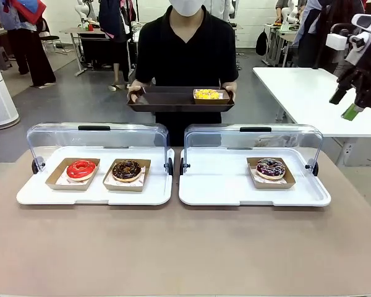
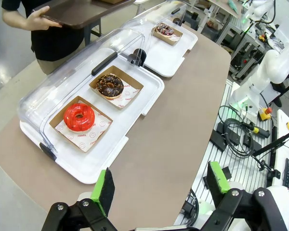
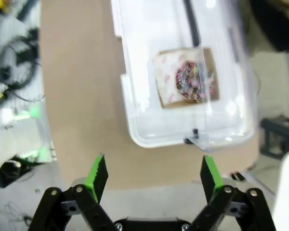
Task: Provide the desired donut to the person.
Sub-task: Place the picked Paper togo box onto the Handle tray extended by the person.
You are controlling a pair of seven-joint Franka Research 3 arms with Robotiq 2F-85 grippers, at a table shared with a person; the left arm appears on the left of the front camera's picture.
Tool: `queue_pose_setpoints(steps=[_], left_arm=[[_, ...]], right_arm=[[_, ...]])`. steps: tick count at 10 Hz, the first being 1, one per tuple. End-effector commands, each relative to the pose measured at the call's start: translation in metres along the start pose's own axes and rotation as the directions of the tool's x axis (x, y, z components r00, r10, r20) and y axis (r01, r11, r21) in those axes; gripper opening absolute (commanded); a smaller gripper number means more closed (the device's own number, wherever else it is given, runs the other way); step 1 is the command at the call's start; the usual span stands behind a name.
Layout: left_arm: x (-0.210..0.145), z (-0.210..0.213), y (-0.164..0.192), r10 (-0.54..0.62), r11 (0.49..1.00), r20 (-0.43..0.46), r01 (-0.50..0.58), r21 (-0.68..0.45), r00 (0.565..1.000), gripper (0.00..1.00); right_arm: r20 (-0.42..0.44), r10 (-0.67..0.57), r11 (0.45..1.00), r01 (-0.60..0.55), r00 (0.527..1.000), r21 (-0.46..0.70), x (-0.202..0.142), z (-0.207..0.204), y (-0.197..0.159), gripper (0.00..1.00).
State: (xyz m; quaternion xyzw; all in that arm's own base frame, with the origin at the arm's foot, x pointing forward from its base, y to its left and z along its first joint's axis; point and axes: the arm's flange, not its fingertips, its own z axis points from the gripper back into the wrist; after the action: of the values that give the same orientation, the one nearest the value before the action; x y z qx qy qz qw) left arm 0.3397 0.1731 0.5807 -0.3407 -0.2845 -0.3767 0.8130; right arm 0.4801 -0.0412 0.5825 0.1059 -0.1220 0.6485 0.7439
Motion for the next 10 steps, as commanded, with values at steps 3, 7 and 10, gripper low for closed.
queue_pose_setpoints(steps=[3, 7, 10], left_arm=[[0.000, 0.000, -0.001, -0.006, 1.000, 0.005, 0.006, -0.002, 1.000, 1.00], [0.000, 0.000, -0.001, -0.006, 1.000, 0.005, 0.006, -0.002, 1.000, 1.00], [0.000, 0.000, -0.001, -0.006, 1.000, 0.005, 0.006, -0.002, 1.000, 1.00]], right_arm=[[0.464, -0.125, 0.988, 0.067, 0.877, 0.138, -0.097, 0.028, -0.021, 1.00], [0.724, -0.042, 0.996, 0.088, 0.688, -0.027, -0.161, 0.050, -0.018, 1.00], [0.690, -0.022, 0.997, 0.062, 0.723, -0.034, -0.176, 0.029, -0.015, 1.00]])
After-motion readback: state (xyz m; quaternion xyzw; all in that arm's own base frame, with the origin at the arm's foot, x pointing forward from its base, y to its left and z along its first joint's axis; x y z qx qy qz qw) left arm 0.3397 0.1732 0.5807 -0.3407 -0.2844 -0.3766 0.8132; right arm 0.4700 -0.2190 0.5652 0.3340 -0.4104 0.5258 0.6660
